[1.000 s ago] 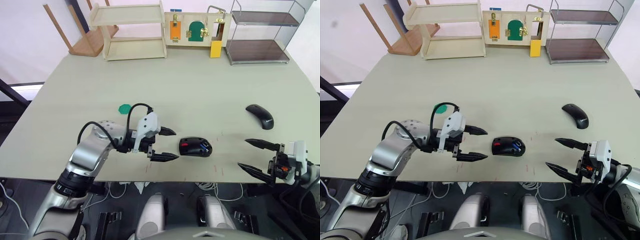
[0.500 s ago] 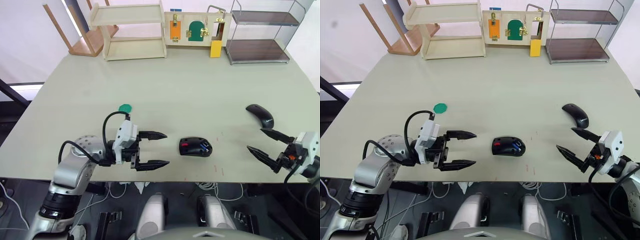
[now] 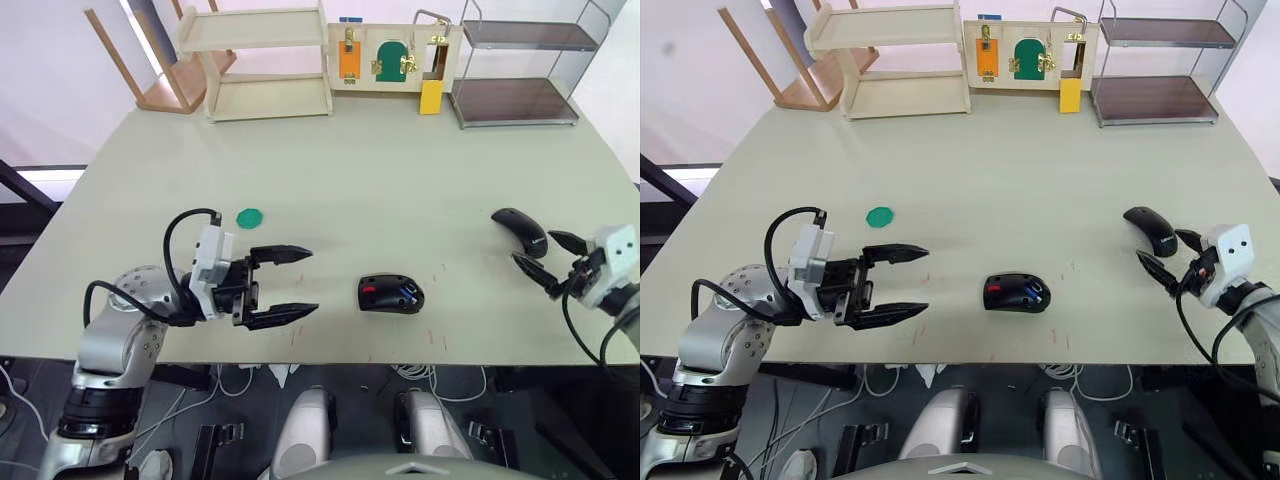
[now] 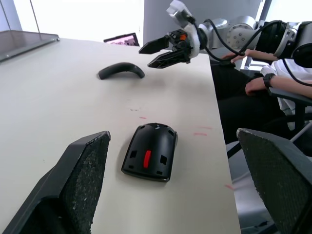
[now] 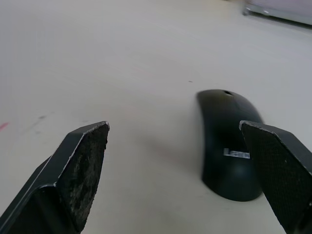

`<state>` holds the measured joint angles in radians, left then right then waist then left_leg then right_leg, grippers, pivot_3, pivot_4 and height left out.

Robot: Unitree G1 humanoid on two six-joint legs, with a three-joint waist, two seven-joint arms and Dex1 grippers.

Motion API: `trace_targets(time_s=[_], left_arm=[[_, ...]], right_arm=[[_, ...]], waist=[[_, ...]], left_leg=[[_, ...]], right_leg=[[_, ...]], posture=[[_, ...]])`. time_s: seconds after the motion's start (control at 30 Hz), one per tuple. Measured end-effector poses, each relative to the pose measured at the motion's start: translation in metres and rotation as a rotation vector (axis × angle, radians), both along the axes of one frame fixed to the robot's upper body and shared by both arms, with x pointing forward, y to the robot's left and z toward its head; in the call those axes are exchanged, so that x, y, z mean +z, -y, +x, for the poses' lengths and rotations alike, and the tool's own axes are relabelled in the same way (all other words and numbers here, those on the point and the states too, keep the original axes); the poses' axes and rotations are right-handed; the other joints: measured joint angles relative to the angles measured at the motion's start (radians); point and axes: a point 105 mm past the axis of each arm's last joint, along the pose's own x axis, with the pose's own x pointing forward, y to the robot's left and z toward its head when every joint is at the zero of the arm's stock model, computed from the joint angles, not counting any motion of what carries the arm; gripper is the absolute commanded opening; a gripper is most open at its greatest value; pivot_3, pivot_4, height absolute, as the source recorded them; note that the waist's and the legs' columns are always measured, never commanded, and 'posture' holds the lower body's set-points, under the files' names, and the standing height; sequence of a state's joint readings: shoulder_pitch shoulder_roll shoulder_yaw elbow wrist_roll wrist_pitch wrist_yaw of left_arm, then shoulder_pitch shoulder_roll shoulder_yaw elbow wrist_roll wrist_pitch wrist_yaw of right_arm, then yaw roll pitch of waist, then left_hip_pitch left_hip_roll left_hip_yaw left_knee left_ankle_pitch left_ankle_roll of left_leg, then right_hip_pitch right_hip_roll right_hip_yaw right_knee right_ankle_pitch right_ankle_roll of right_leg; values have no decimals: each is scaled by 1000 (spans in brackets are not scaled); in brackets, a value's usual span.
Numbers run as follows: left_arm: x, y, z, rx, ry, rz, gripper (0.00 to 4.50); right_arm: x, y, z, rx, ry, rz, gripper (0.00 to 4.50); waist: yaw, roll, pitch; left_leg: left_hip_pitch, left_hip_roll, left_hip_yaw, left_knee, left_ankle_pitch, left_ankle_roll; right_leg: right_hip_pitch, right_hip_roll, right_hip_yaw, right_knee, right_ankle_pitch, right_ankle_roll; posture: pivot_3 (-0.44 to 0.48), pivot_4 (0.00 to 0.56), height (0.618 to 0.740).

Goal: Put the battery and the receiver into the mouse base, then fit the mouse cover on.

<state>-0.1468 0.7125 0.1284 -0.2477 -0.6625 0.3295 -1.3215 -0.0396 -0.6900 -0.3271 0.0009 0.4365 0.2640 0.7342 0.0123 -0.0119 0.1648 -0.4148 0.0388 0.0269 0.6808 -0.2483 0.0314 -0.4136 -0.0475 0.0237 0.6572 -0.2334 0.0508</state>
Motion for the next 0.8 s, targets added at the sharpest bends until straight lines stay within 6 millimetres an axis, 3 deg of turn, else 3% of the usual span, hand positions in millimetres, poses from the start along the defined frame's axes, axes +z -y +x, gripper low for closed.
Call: trace_targets(time_s=[0.33, 0.53, 0.8], left_arm=[[-3, -15, -9, 68, -23, -53, 4428], [-1, -13, -11, 72, -5, -45, 4428], [1, -11, -12, 79, 5, -44, 4428]], right_arm=[[6, -3, 14, -43, -86, 30, 4500], [17, -1, 20, -70, -131, 19, 4500], [9, 2, 23, -113, -253, 7, 4500]], waist=[[-5, 0, 0], [0, 0, 0], [-2, 0, 0]], left_leg=[[0, 0, 1, -1, 0, 0], [0, 0, 1, -1, 0, 0], [0, 0, 2, -4, 0, 0]], right_leg=[[0, 0, 1, -1, 0, 0], [0, 0, 1, -1, 0, 0], [-1, 0, 1, -3, 0, 0]], posture=[[0, 150, 740], [0, 150, 740], [0, 150, 740]])
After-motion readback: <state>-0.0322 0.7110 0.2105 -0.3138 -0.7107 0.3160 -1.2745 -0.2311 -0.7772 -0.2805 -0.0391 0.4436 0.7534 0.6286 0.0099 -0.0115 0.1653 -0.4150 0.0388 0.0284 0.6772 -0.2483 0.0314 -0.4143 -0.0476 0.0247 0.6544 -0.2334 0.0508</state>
